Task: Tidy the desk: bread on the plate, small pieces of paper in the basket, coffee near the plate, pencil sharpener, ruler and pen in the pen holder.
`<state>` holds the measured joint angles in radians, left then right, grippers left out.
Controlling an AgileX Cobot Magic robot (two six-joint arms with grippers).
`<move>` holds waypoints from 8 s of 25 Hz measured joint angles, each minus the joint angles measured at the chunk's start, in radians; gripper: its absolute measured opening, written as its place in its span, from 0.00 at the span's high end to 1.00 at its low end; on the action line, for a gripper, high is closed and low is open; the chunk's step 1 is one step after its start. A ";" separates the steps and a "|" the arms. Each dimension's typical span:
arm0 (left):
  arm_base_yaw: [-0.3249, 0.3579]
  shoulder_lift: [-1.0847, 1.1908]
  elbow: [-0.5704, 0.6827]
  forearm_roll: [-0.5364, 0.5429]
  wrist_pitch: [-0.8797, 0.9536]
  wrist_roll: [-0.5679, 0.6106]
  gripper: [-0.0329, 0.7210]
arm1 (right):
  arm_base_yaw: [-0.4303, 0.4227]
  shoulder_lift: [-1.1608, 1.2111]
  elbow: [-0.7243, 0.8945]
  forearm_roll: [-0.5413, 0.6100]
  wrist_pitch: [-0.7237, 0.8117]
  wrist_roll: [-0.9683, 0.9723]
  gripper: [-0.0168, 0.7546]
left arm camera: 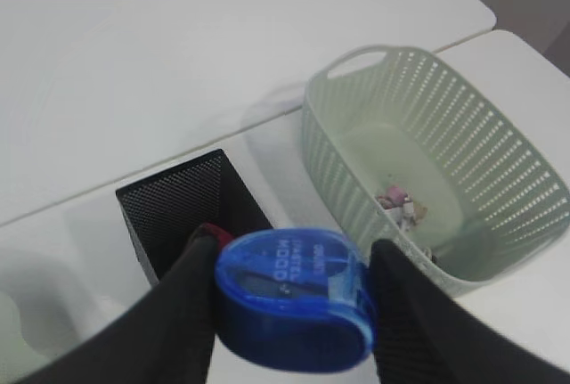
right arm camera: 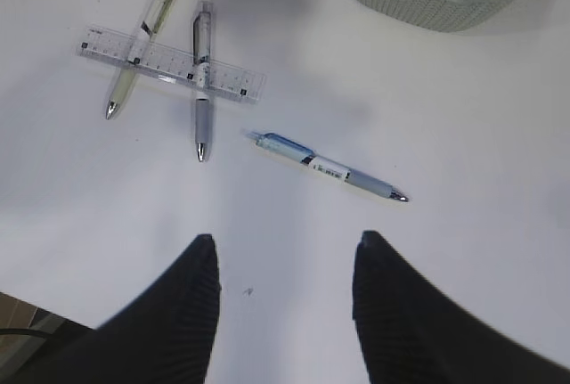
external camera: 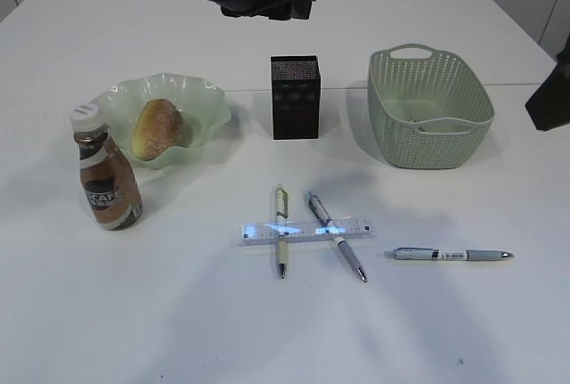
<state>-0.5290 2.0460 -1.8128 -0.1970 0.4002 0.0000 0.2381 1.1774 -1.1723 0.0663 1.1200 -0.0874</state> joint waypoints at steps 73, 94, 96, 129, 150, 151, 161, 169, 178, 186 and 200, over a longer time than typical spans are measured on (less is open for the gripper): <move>0.036 0.296 -0.081 -0.982 -0.314 0.204 0.50 | 0.000 0.003 0.002 0.004 -0.031 -0.005 0.48; 0.036 0.296 -0.081 -0.663 -0.277 0.335 0.50 | 0.000 0.003 0.002 0.007 -0.033 -0.007 0.48; 0.036 0.296 -0.081 -0.637 -0.291 0.337 0.50 | 0.000 0.003 0.002 0.012 -0.033 -0.007 0.48; 0.026 0.312 -0.083 -0.540 -0.392 0.340 0.50 | 0.000 0.003 0.002 0.025 -0.033 -0.019 0.48; 0.015 0.312 -0.083 -0.540 -0.392 0.340 0.29 | 0.000 0.003 0.002 0.028 -0.033 -0.019 0.48; 0.015 0.312 -0.083 -0.540 -0.392 0.340 0.29 | 0.000 0.003 0.002 0.028 -0.033 -0.019 0.48; 0.015 0.278 -0.083 -0.466 -0.290 0.340 0.28 | 0.000 0.003 0.002 0.030 -0.033 -0.019 0.48; 0.034 0.129 -0.083 -0.245 -0.051 0.341 0.28 | 0.000 0.003 0.002 0.030 -0.033 -0.019 0.48; 0.074 -0.052 -0.083 -0.116 0.377 0.341 0.28 | 0.000 0.003 0.002 0.030 -0.033 -0.019 0.48; 0.075 -0.179 -0.083 -0.038 0.727 0.341 0.32 | 0.000 0.003 0.002 0.031 -0.033 -0.033 0.48; 0.075 -0.388 -0.059 -0.023 0.849 0.260 0.33 | 0.000 0.003 0.002 0.032 0.000 -0.076 0.48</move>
<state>-0.4539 1.6584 -1.8720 -0.2204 1.2496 0.2596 0.2381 1.1808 -1.1707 0.0986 1.1200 -0.1635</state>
